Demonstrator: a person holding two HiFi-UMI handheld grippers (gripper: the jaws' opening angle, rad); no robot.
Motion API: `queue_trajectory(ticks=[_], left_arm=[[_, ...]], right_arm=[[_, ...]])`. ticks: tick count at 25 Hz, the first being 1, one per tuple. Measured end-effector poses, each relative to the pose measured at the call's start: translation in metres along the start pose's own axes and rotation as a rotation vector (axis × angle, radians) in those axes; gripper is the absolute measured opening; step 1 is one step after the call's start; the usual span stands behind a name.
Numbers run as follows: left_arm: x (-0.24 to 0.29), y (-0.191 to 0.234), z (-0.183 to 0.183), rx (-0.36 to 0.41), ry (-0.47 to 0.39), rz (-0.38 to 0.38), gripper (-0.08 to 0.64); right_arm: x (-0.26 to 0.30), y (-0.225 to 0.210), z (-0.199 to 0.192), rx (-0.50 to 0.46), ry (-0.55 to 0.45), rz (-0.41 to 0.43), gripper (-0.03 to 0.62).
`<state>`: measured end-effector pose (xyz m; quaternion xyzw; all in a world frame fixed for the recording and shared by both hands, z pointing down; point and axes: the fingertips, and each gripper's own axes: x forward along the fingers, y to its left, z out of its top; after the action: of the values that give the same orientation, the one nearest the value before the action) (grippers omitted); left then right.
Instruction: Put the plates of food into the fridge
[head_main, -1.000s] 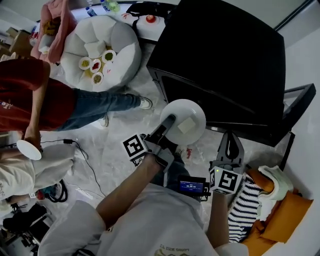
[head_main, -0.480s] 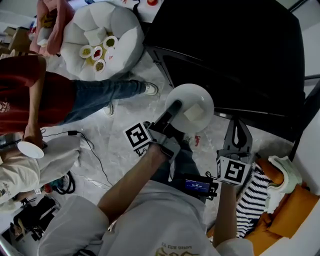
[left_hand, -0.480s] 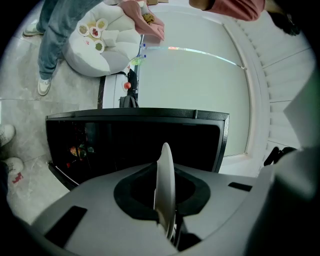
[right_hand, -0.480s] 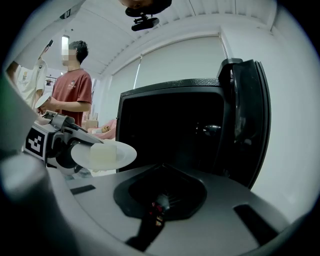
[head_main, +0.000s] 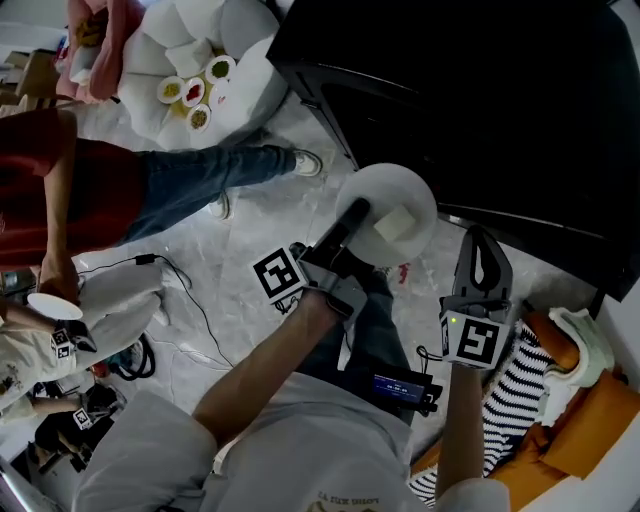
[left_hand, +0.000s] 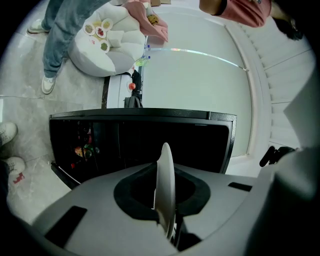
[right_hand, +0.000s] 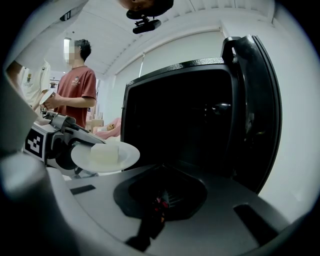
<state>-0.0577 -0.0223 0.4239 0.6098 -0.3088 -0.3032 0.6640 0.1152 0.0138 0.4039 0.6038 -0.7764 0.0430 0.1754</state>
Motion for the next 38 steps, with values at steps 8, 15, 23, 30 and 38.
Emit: queue_trajectory(ticks=[8,15,23,30,38], left_arm=[[0.004,0.016,0.002,-0.015,-0.026,-0.028,0.029],[0.007,0.028,0.006,0.009,-0.041,-0.052,0.029],[0.006,0.048,0.009,0.006,-0.072,-0.043,0.029],[0.003,0.060,0.005,-0.002,-0.073,-0.037,0.029],[0.003,0.075,0.000,-0.004,-0.068,-0.027,0.029]], right_arm=[[0.014,0.009,-0.018,-0.001,0.011,0.039,0.011],[0.020,0.012,-0.034,0.041,0.023,0.056,0.011],[0.018,0.012,-0.058,0.067,0.052,0.071,0.011],[0.018,0.020,-0.074,0.088,0.084,0.090,0.011],[0.022,0.027,-0.084,0.115,0.092,0.108,0.011]])
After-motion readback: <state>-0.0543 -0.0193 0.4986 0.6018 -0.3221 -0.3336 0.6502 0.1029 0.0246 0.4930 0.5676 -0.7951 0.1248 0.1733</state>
